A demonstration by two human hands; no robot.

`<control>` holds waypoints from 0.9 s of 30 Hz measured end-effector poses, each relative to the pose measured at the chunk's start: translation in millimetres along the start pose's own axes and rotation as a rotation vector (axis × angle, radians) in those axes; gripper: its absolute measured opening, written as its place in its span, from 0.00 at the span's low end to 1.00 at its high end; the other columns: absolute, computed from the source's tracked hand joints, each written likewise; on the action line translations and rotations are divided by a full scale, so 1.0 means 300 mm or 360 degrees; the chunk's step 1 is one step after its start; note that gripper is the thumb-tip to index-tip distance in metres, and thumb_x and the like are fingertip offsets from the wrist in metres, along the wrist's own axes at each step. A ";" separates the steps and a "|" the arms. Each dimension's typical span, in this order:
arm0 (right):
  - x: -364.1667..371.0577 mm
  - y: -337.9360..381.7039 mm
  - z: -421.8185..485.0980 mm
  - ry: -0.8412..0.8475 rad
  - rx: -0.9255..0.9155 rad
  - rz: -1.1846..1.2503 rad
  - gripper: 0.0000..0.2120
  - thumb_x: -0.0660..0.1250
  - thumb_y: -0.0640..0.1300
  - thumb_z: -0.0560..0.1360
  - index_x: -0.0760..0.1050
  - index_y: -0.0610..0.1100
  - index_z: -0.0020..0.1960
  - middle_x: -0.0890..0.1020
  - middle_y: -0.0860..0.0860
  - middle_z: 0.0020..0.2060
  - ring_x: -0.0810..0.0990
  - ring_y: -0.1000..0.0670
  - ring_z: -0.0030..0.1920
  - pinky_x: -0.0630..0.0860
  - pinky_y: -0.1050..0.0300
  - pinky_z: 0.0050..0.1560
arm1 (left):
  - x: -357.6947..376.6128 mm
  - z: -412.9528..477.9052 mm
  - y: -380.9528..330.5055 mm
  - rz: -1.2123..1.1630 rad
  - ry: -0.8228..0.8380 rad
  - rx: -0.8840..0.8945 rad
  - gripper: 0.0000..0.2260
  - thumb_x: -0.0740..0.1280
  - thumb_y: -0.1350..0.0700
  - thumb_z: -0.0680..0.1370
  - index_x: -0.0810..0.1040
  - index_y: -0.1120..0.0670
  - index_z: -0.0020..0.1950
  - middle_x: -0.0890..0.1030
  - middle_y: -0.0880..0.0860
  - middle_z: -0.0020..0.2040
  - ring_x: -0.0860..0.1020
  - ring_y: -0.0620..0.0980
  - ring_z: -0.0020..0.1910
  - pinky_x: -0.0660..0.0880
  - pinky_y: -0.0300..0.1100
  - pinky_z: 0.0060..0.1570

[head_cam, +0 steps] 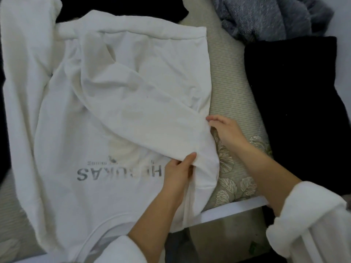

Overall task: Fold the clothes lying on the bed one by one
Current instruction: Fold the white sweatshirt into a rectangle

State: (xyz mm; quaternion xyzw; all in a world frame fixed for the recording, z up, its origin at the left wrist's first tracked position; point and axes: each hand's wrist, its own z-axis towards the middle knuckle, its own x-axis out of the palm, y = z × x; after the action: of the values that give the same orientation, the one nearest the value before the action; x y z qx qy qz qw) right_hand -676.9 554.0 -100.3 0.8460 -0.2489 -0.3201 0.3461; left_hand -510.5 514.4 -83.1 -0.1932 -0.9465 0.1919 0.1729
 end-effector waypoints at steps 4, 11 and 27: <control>-0.006 0.010 0.061 -0.0026 0.0105 -0.0108 0.10 0.66 0.47 0.74 0.77 0.43 0.36 0.76 0.50 0.30 0.73 0.51 0.33 0.69 0.54 0.39 | 0.001 -0.031 -0.009 0.0224 -0.0114 0.0352 0.09 0.72 0.53 0.73 0.80 0.52 0.53 0.84 0.46 0.49 0.81 0.44 0.50 0.76 0.39 0.53; 0.049 0.031 0.116 -0.0133 0.0271 -0.0127 0.12 0.71 0.45 0.71 0.74 0.44 0.30 0.77 0.49 0.30 0.76 0.49 0.36 0.70 0.57 0.36 | -0.063 -0.049 -0.038 -0.0170 0.0593 0.0028 0.21 0.67 0.59 0.68 0.77 0.60 0.61 0.81 0.55 0.59 0.79 0.53 0.58 0.73 0.46 0.61; -0.089 -0.036 0.057 -0.0435 -0.0282 -0.0791 0.08 0.67 0.38 0.71 0.76 0.43 0.51 0.77 0.50 0.44 0.76 0.49 0.45 0.72 0.54 0.50 | -0.067 -0.049 0.153 0.0824 0.0648 -0.0455 0.09 0.70 0.53 0.75 0.77 0.51 0.54 0.83 0.50 0.50 0.81 0.46 0.45 0.79 0.37 0.46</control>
State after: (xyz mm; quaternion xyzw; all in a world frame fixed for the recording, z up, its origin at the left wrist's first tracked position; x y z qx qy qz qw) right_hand -704.8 570.6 -107.9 0.7965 -0.0494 -0.5266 0.2929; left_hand -473.5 549.1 -95.2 -0.4831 -0.8296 0.0525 0.2749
